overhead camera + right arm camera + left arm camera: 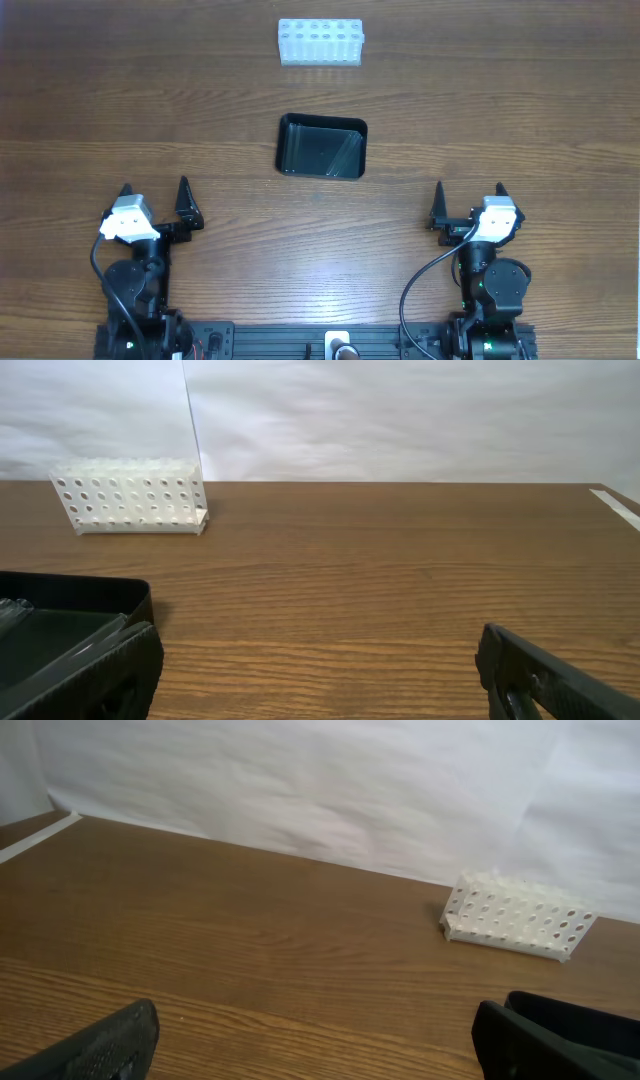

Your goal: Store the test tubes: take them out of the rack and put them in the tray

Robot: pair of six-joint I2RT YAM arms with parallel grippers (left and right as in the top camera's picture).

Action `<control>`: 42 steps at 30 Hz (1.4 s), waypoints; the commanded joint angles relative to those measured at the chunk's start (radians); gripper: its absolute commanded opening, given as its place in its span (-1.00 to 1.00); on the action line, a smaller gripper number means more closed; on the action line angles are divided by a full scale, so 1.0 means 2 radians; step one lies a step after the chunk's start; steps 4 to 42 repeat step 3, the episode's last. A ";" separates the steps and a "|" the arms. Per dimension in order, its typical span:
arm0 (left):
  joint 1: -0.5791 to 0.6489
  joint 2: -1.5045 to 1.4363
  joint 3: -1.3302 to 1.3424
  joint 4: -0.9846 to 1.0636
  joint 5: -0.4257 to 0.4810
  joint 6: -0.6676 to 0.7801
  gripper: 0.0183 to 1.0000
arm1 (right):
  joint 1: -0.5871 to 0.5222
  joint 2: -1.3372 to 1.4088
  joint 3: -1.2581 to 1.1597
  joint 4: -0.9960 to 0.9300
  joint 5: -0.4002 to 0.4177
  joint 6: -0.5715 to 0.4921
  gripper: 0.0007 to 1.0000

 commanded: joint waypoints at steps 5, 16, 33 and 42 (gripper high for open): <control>0.002 -0.003 -0.002 0.000 -0.004 0.007 1.00 | 0.001 -0.005 -0.003 -0.002 -0.008 -0.004 0.99; 0.002 -0.003 -0.002 0.000 -0.004 0.007 1.00 | 0.001 -0.005 -0.003 -0.002 -0.008 -0.004 0.99; 0.002 -0.003 -0.002 0.000 -0.004 0.007 1.00 | 0.001 -0.005 -0.003 -0.002 -0.008 -0.004 0.99; 0.002 -0.003 -0.002 0.000 -0.004 0.007 1.00 | 0.001 -0.005 -0.003 -0.002 -0.008 -0.004 0.99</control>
